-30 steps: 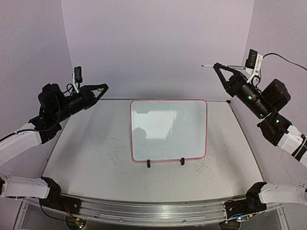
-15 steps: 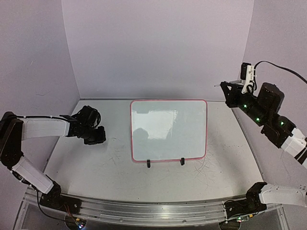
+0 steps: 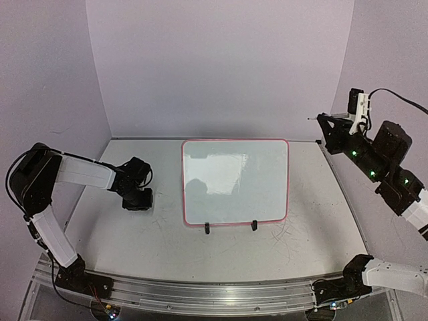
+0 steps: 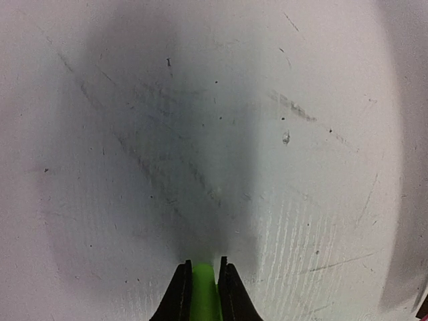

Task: Write a sentence on the whiteboard
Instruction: Place the pen cap at the center of the board, then pass from the right arm to the left

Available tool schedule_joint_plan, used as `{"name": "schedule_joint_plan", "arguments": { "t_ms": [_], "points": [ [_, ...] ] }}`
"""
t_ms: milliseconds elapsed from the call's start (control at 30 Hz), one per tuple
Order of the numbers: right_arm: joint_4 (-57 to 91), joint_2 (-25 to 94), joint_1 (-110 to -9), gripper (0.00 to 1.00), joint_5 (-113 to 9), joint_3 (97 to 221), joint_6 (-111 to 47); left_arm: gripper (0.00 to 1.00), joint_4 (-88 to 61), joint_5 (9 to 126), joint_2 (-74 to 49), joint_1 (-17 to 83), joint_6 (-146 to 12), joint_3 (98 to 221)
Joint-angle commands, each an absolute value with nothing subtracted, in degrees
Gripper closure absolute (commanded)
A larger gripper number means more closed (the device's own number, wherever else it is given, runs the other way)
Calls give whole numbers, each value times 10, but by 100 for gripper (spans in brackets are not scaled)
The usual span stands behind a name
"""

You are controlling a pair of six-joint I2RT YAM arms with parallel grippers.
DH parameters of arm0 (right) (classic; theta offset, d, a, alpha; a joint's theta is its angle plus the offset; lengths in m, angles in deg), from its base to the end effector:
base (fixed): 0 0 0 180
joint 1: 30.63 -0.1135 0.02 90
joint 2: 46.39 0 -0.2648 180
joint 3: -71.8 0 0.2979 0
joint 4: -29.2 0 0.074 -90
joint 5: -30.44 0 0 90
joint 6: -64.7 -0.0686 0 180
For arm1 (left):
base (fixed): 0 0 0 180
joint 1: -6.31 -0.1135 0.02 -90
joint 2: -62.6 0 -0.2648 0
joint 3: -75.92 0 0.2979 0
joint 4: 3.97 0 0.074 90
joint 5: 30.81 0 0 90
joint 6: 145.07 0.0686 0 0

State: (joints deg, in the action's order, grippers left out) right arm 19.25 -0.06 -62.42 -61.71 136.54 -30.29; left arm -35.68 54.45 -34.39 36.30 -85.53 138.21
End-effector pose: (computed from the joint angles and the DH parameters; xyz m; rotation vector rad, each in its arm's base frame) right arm 0.2230 0.1352 0.4201 -0.3036 1.4099 0.5019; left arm 0.3095 -0.1721 0.0763 -0.0349 2.7385 -0.1899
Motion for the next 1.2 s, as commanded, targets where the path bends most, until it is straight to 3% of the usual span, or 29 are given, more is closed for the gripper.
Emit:
{"name": "schedule_joint_plan", "arguments": {
  "t_ms": [0, 200, 433, 467, 567, 733, 900, 1167],
  "points": [
    [199, -11, -624, 100, -601, 1356, -271, 94, -386, 515, -365, 376, -844, 1403],
    [199, -8, -624, 99, -581, 1350, -264, 71, -392, 511, -359, 380, -841, 1410],
    [195, 0, -624, 84, -624, 1347, -266, 58, -412, 499, -321, 379, -832, 1424],
    [194, -2, -624, 84, -632, 1345, -265, 56, -420, 497, -312, 379, -831, 1429],
    [194, -10, -624, 99, -654, 1342, -263, 46, -441, 495, -270, 380, -826, 1448],
    [193, -29, -624, 100, -689, 1338, -268, 28, -458, 517, -186, 378, -815, 1483],
    [203, -40, -624, 100, -718, 1333, -307, 22, -434, 587, -141, 373, -815, 1510],
    [186, 14, -624, 100, -532, 1358, -329, 20, -260, 769, -86, 373, -820, 1461]
  ]
}}
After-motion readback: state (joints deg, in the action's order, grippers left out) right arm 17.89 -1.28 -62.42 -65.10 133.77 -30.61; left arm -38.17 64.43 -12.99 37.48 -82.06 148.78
